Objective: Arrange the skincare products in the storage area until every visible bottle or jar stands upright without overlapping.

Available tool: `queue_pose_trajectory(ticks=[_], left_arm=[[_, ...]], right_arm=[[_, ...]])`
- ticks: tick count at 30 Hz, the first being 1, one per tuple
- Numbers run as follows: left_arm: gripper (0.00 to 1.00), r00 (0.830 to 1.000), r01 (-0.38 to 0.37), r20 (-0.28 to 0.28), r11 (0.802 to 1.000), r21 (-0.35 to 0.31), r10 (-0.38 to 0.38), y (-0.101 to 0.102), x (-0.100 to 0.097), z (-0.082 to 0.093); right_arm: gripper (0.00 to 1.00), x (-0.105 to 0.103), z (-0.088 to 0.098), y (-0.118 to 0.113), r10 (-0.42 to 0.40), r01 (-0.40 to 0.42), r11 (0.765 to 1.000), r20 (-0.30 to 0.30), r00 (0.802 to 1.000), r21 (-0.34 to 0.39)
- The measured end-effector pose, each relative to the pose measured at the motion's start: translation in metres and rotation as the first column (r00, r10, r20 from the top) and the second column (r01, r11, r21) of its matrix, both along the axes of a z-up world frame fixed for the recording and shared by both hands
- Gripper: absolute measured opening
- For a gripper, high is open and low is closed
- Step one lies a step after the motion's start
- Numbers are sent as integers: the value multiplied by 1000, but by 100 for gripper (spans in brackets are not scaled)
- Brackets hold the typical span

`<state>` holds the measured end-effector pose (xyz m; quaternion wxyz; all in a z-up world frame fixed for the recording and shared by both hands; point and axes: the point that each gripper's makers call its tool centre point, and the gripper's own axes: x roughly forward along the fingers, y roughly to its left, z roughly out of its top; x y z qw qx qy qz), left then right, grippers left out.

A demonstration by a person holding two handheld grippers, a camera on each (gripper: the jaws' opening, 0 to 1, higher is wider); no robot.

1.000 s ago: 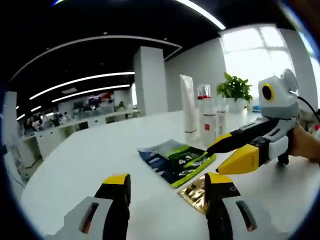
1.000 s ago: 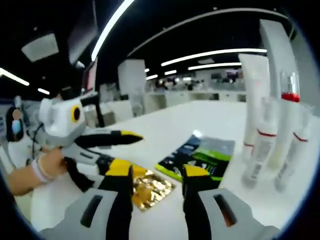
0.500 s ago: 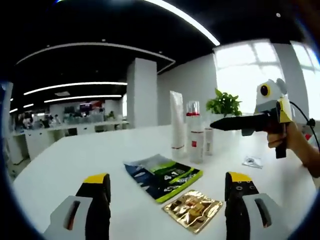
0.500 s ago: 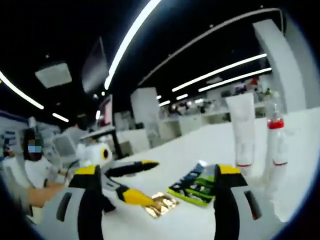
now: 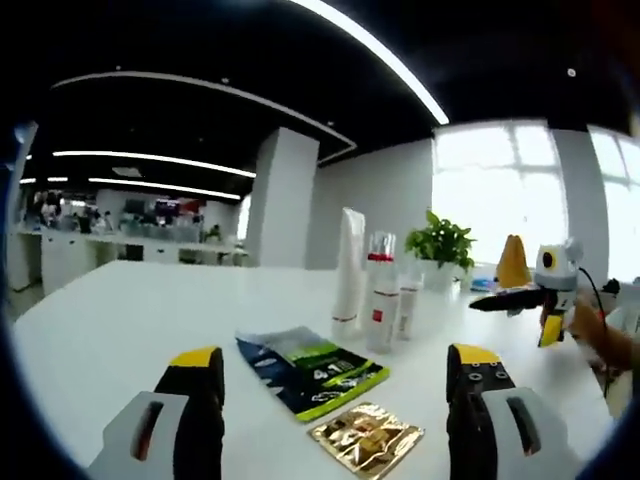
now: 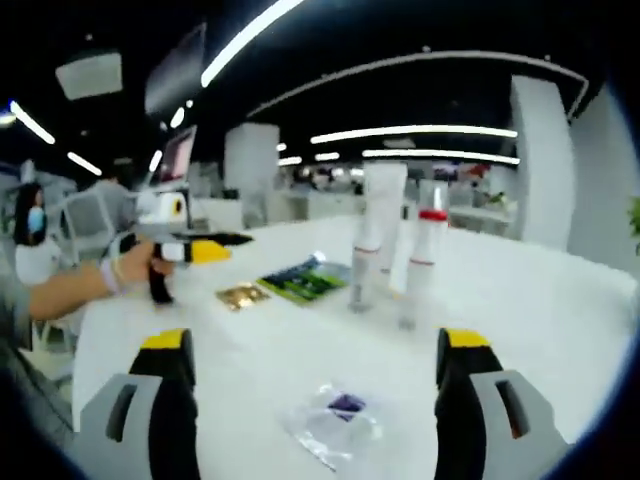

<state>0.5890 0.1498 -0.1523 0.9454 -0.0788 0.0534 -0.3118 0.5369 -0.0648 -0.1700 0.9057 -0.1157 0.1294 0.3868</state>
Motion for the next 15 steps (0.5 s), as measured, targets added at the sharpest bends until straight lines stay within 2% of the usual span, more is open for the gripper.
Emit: queue_pose_trajectory(ticks=[2,5,9,15], left_arm=[[93,1000,-5,2,1000,16,5,0,2,-1],[93,1000,2,1,1000,28,-2,-2,3,-3],[92,1000,-4,2,998,60,4,-1,3,-6],[87,1000,-4,5,998,55,3,0,6,-4]], right_arm=[[100,-3,-10,-6,0,0,1000,-19,1000,-23],[97,-1,-15,-13,-22,23,1000,-56,998,21],[93,-1,-21,-18,-39,38,999,-67,997,-7],[90,-1,-35,-19,-41,38,999,-111,993,-30]])
